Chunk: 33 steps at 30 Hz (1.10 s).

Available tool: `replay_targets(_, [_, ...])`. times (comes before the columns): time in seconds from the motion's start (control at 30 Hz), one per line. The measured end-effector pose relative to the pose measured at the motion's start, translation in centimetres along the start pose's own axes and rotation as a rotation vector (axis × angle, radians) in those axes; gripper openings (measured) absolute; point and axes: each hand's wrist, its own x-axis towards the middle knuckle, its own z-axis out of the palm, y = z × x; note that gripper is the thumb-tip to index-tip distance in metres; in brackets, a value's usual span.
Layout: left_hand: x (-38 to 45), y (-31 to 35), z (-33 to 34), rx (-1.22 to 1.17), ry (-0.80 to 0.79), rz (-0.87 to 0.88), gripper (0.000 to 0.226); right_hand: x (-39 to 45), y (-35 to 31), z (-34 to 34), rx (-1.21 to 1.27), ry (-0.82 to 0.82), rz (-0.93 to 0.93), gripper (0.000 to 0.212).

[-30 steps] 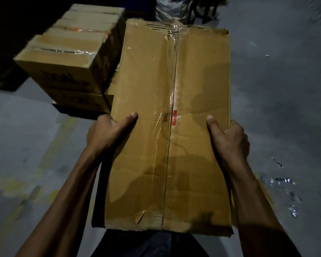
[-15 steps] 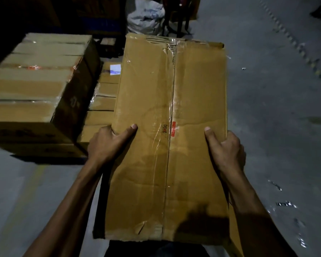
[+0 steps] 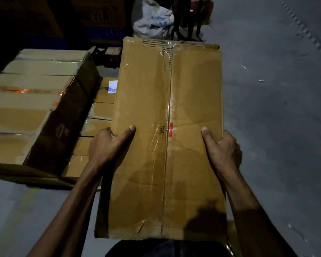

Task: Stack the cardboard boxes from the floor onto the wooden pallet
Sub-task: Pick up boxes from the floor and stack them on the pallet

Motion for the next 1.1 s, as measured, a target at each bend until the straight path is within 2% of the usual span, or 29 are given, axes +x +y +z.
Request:
replay_targets(0.1, [4.3,3.4,3.1,-0.018,0.039,-0.034,0.061,8.0,-1.1,0.6,-0.013,-0.061,-0.041,0.070])
replay_targets(0.2, [8.7,7.9,6.2,-0.024,0.107,-0.083,0.062,16.2,-3.0,0.0,-0.047,-0.102,-0.067,0.083])
replay_targets(0.33, [13.9,13.9,8.5,-0.037,0.208,-0.154,0.063,25.1,-6.2,-1.4,-0.037,-0.147,-0.127,0.080])
replay_targets(0.47, [18.7,18.1,9.6,-0.051,0.206,-0.192,0.057,31.6,-9.2,-2.2,-0.025,-0.158,-0.151,0.090])
replay_targets(0.63, [24.6,21.4,11.2,-0.077,0.232,-0.184,0.057,39.2,-12.2,-1.8,-0.004,-0.174,-0.195,0.069])
replay_targets(0.83, [34.4,23.2,14.2,-0.129,0.266,-0.233,0.065,48.8,-15.7,1.5,-0.020,-0.197,-0.233,0.059])
replay_targets(1.1, [48.9,25.9,15.4,-0.139,0.308,-0.293,0.058,62.1,-24.0,8.3,-0.069,-0.245,-0.282,0.065])
